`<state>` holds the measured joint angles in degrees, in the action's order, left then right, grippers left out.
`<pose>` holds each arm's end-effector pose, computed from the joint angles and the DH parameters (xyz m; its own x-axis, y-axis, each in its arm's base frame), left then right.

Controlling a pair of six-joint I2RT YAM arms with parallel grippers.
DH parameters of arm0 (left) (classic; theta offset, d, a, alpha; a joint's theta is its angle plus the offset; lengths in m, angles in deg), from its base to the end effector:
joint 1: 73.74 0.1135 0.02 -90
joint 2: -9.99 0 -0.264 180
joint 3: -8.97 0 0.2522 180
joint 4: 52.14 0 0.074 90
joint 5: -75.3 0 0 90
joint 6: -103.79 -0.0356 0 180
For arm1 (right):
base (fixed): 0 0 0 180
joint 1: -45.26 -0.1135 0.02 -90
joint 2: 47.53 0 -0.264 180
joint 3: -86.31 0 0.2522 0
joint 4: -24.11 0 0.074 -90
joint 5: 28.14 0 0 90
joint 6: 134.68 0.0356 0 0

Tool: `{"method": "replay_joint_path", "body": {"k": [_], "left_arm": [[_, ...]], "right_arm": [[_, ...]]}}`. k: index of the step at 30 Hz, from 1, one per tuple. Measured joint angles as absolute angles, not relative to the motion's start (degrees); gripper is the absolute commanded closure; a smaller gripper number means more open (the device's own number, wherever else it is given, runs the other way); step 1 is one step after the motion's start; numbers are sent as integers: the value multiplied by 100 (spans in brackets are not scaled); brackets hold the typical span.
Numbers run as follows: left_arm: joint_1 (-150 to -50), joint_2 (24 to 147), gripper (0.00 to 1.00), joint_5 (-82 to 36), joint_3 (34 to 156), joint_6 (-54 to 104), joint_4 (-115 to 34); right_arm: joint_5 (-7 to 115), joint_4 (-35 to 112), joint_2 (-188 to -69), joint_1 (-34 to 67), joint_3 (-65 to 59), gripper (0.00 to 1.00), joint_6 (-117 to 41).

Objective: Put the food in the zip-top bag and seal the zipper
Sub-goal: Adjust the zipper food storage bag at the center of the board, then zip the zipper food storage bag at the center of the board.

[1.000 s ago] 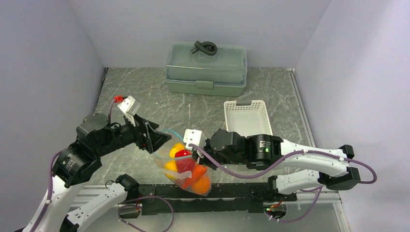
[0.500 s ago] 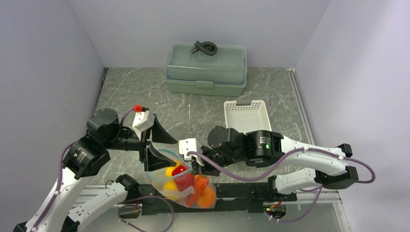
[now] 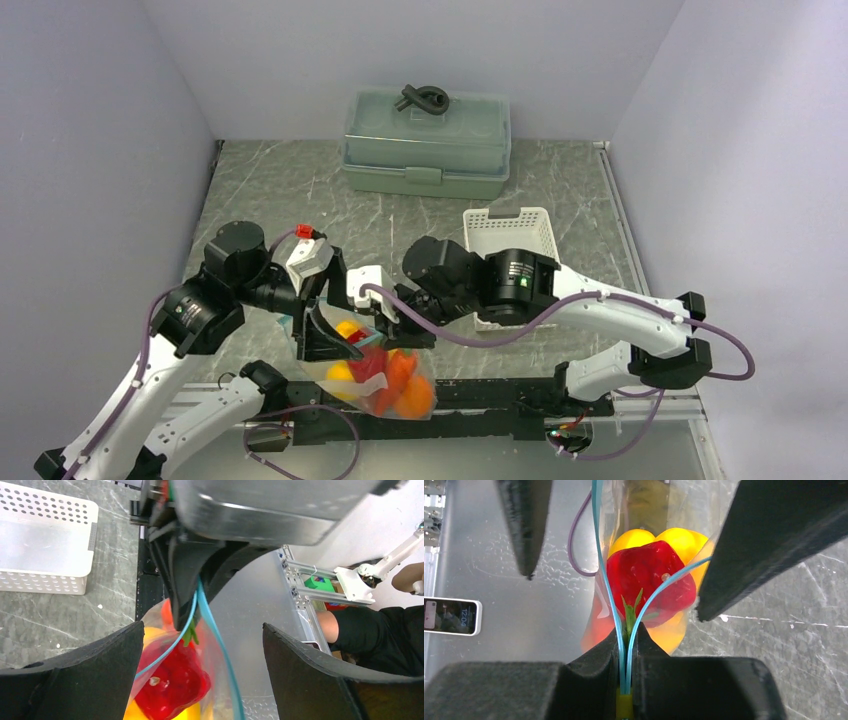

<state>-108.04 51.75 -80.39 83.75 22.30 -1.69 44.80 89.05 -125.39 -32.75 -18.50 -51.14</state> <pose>0.0801 -0.0939 0.4002 -0.3853 0.1891 -0.9032 0.9032 -0.1233 -0.4112 0.0468 0.2706 0.4194 -0.0164 -0.5952 -0.8034 -0.9913 -0.0951 0.0908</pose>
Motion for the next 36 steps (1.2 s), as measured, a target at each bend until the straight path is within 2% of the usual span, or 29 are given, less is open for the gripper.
{"method": "replay_joint_path", "body": {"k": [7, 10, 14, 18, 25, 27, 28, 29, 33, 36], "left_arm": [[-10804, 5075, 18, -8052, 8285, 2167, -167], [-10804, 5046, 25, -7956, 8268, 2108, -105], [-10804, 4882, 41, -7689, 8104, 2047, -77], [-10804, 4729, 47, -7296, 8018, 2023, -14], [-10804, 4751, 65, -6985, 8012, 2005, 30], [-10806, 4786, 76, -6988, 8012, 1999, 30], [-10806, 4815, 92, -6990, 8012, 1996, 30], [-10804, 4845, 100, -6994, 8012, 1994, 32], [-10811, 4913, 100, -7038, 8012, 1942, 10], [-10811, 4882, 100, -7029, 8012, 1940, -1]], "right_arm": [[4233, 9141, -12902, -2972, -2304, 100, -5114], [4185, 9167, -12954, -2891, -2352, 100, -5114], [4154, 9196, -12959, -2836, -2352, 100, -5111], [4113, 9209, -12959, -2823, -2352, 100, -5111], [4043, 9211, -12959, -2814, -2352, 100, -5109], [4032, 9211, -12957, -2810, -2352, 100, -5109], [4032, 9211, -12954, -2810, -2352, 100, -5109], [4032, 9211, -12950, -2806, -2352, 100, -5107], [4078, 9211, -12930, -2786, -2339, 100, -5090], [4117, 9148, -12874, -2773, -2256, 90, -5055]]}}
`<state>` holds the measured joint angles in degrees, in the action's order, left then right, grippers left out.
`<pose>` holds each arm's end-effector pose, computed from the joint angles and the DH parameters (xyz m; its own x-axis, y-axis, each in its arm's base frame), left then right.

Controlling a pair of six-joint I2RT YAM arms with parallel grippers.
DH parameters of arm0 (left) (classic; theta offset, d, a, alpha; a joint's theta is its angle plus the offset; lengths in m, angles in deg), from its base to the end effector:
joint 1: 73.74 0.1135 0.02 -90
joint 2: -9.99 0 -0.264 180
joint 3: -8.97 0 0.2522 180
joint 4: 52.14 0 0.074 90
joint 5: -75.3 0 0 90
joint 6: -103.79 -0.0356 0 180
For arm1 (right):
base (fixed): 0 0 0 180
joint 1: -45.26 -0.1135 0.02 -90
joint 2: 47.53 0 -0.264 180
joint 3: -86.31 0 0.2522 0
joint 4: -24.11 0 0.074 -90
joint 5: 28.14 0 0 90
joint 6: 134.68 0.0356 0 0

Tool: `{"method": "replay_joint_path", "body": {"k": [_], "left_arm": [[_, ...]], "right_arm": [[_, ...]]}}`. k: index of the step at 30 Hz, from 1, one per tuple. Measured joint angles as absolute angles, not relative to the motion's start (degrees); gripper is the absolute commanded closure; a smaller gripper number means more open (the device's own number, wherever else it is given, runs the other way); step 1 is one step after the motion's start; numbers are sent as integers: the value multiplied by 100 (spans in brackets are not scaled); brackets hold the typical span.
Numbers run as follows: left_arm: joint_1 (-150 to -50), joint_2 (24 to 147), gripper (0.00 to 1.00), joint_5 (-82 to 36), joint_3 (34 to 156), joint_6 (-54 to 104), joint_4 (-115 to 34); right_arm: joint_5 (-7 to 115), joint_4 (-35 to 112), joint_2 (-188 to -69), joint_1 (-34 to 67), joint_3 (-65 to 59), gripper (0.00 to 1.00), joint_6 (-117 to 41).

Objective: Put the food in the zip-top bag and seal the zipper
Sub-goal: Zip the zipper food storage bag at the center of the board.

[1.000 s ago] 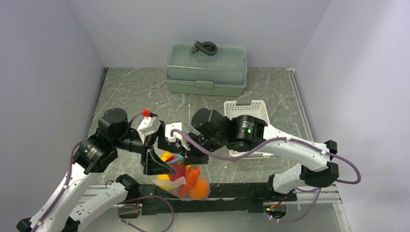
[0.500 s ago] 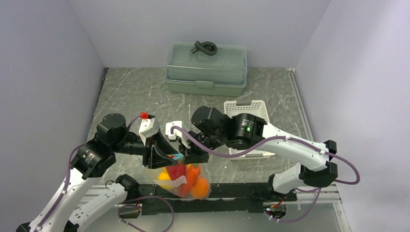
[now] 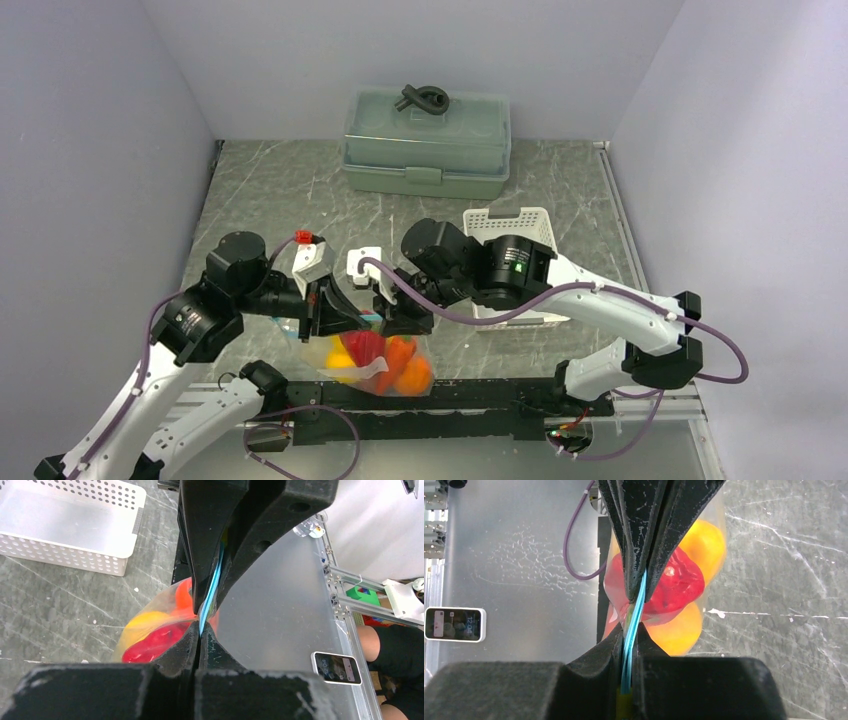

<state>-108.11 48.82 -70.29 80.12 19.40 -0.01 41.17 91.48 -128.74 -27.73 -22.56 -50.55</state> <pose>0.0792 -0.0897 0.3820 -0.3722 0.1876 -0.9090 0.9278 0.0468 -0.3702 0.0715 0.2768 0.4229 -0.0863 -0.6092 -0.7883 -0.9881 -0.0488 0.1459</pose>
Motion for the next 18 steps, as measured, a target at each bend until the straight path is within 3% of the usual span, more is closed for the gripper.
{"method": "replay_joint_path", "body": {"k": [9, 18], "left_arm": [[-10811, 4696, 100, -6703, 7892, 1996, -1], [-10811, 4583, 100, -6537, 7798, 2149, -95]], "right_arm": [[4355, 8505, -12141, -2766, -1559, 50, -4825], [4637, 7784, -11350, -2755, -687, 41, -4646]]}}
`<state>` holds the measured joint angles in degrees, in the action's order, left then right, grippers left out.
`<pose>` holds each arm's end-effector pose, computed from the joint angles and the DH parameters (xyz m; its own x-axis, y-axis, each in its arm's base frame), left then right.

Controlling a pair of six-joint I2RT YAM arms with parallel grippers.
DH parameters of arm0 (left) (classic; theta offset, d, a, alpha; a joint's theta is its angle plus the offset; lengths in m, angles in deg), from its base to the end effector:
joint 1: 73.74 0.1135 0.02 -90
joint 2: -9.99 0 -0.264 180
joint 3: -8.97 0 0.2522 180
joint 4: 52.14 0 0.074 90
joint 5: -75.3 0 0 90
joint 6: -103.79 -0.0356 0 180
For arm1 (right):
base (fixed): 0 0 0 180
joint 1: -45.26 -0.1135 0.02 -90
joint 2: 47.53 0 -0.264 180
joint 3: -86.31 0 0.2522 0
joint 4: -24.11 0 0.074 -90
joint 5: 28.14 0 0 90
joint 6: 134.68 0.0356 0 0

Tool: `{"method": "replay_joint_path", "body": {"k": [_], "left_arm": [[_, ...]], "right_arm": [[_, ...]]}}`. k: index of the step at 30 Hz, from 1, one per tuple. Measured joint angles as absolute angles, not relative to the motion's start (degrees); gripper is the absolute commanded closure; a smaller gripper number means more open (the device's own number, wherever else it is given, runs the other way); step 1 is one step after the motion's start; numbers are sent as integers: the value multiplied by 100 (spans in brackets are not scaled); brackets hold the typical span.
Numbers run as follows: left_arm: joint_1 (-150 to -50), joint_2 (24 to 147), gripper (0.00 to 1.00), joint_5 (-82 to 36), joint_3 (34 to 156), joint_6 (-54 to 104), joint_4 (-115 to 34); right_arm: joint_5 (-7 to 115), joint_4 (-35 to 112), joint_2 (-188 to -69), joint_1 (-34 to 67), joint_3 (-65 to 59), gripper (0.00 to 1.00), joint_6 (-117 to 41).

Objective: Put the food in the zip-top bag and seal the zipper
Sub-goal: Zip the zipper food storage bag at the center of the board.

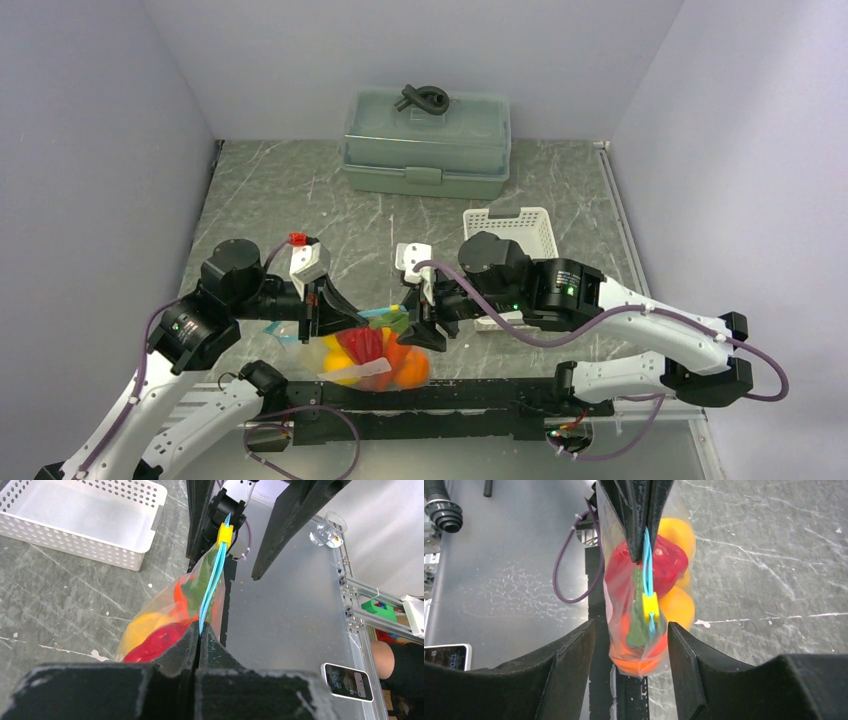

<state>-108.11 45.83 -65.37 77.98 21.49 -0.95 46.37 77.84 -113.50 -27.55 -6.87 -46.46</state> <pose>0.0744 -0.0842 0.3762 -0.3823 0.1586 -0.9103 0.9220 0.1303 -0.3645 0.0600 0.2261 0.4216 -0.1011 -0.4281 -0.8981 -0.9949 0.0432 0.0914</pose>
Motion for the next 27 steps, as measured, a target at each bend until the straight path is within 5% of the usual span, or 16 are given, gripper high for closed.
{"method": "replay_joint_path", "body": {"k": [10, 27], "left_arm": [[-10811, 4576, 100, -6546, 7796, 2248, -173], [-10811, 4570, 100, -6585, 7761, 2418, -425]], "right_arm": [[4935, 6942, -10937, -2594, 122, 42, -4353], [4170, 5943, -10867, -2371, 572, 68, -4117]]}}
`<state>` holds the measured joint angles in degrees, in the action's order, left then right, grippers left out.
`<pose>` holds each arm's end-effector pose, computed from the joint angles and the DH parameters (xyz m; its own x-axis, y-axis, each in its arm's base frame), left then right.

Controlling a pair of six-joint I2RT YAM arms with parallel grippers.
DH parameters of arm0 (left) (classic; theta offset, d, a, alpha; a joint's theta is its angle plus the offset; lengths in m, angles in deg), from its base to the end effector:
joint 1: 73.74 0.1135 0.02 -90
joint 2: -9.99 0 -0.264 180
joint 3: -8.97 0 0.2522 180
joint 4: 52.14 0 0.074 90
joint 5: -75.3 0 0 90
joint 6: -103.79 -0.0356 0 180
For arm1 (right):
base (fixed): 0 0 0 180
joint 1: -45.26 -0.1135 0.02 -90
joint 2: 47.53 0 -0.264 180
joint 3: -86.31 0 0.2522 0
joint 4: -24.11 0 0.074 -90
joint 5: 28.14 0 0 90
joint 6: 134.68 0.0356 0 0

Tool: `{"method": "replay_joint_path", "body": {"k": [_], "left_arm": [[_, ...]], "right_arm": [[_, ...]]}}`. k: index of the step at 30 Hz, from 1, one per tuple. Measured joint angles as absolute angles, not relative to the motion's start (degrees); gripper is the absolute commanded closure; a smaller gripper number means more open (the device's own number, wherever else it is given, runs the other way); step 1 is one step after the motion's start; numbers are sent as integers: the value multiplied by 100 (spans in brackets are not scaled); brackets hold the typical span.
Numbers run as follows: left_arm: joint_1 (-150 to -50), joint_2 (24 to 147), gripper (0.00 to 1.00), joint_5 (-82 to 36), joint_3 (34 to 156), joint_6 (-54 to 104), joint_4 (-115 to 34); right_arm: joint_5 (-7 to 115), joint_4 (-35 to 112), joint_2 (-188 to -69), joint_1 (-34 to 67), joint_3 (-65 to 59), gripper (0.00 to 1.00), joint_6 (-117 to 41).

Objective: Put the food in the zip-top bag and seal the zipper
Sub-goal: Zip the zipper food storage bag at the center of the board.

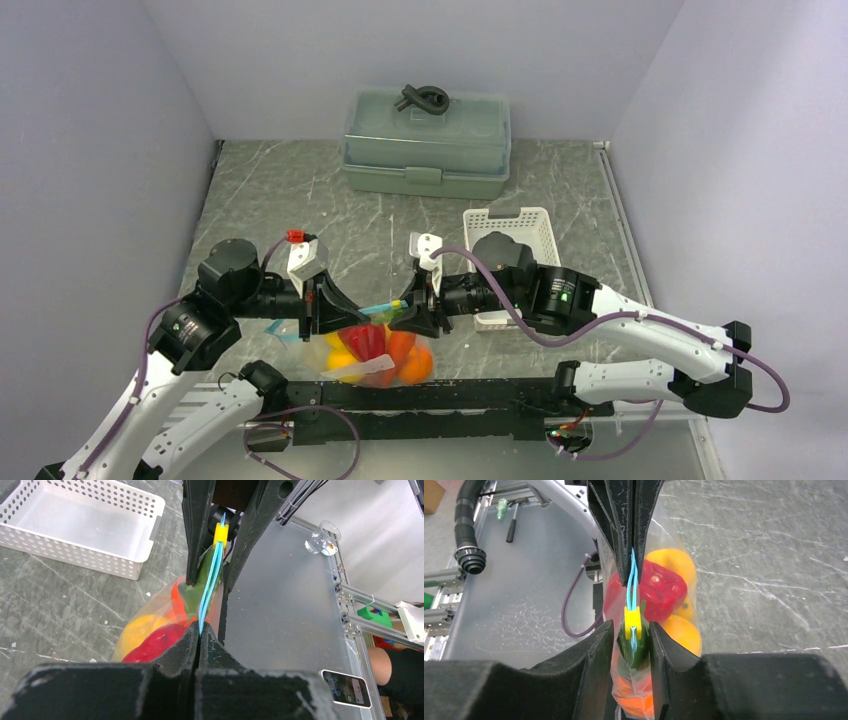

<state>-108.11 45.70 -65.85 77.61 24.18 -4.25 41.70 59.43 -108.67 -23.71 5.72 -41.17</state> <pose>0.0755 -0.0852 0.3798 -0.3854 0.1266 -0.9140 0.9207 0.1178 -0.3720 0.0724 0.2225 0.3993 -0.1589 -0.2531 -0.9543 -0.9873 0.0430 0.1530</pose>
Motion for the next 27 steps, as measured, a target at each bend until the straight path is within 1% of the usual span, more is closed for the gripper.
{"method": "replay_joint_path", "body": {"k": [1, 4, 6, 7, 14, 15, 16, 17, 22, 24, 27], "left_arm": [[-10811, 4563, 100, -6585, 7761, 2420, -449], [-10811, 4535, 100, -6588, 7761, 2444, -477], [-10811, 4528, 100, -6590, 7761, 2464, -486], [-10811, 4528, 100, -6588, 7761, 2484, -495], [-10811, 4522, 99, -6588, 7761, 2549, -512], [-10811, 4522, 91, -6588, 7761, 2552, -510], [-10811, 4524, 85, -6588, 7761, 2554, -510], [-10811, 4524, 74, -6588, 7761, 2552, -512], [-10811, 4585, 48, -6607, 7763, 2573, -604], [-10811, 4629, 42, -6629, 7763, 2595, -650], [-10811, 4705, 41, -6684, 7765, 2661, -781]], "right_arm": [[4143, 5917, -10858, -2366, 590, 70, -4104], [4049, 5852, -10841, -2349, 611, 81, -4089], [3999, 5804, -10828, -2338, 622, 92, -4056], [3975, 5786, -10828, -2336, 625, 100, -4051], [3851, 5725, -10826, -2318, 638, 100, -4025], [3835, 5725, -10826, -2318, 640, 100, -4025], [3818, 5723, -10823, -2318, 642, 100, -4025], [3811, 5723, -10826, -2318, 642, 100, -4023], [3728, 5823, -10830, -2318, 640, 100, -4012], [3724, 5871, -10850, -2318, 640, 100, -4008], [3724, 5908, -10939, -2318, 638, 100, -3984]]}}
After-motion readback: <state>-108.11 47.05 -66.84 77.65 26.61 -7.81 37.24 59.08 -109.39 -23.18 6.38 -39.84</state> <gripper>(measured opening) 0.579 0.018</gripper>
